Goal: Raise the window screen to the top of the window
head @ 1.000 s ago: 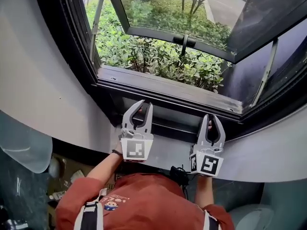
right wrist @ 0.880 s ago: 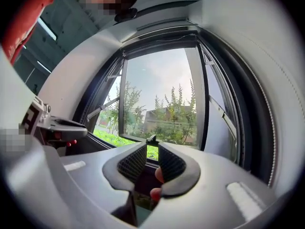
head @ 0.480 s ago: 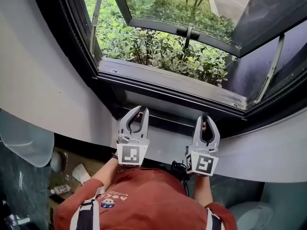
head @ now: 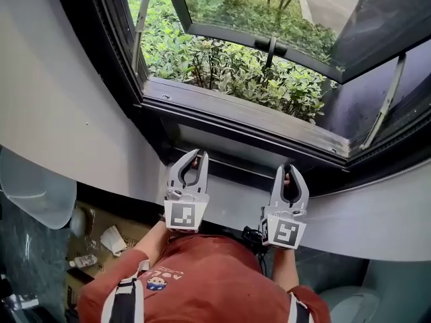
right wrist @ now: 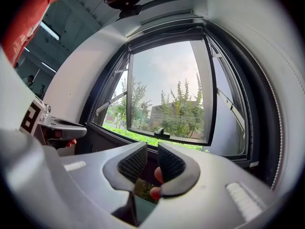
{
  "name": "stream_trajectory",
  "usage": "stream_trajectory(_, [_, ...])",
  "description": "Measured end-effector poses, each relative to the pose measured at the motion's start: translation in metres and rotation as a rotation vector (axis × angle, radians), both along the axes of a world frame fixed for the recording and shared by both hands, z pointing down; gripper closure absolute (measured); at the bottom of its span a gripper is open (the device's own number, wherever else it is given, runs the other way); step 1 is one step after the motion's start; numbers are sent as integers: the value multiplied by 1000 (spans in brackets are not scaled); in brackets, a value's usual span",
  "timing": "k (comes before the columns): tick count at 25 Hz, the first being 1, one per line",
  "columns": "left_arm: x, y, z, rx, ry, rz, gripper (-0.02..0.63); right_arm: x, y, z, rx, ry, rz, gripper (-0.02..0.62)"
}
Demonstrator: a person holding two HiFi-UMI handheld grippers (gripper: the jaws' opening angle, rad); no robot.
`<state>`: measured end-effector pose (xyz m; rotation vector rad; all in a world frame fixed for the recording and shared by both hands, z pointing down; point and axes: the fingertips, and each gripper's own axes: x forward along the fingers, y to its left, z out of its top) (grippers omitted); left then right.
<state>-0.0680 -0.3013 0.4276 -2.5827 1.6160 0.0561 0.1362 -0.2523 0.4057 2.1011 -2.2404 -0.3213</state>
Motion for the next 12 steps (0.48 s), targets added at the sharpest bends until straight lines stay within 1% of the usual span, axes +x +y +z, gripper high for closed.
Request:
stream_trajectory(5, [-1, 0, -2, 21, -6, -2, 571, -1, 2, 1, 8, 3, 6, 557])
stream_trajectory(8, [3, 2, -3, 25, -11, 3, 598, 2, 4, 0, 17, 8, 16, 584])
stream_trajectory(12, [7, 4, -2, 20, -14, 31, 600, 4, 8, -3, 49, -4, 35, 586])
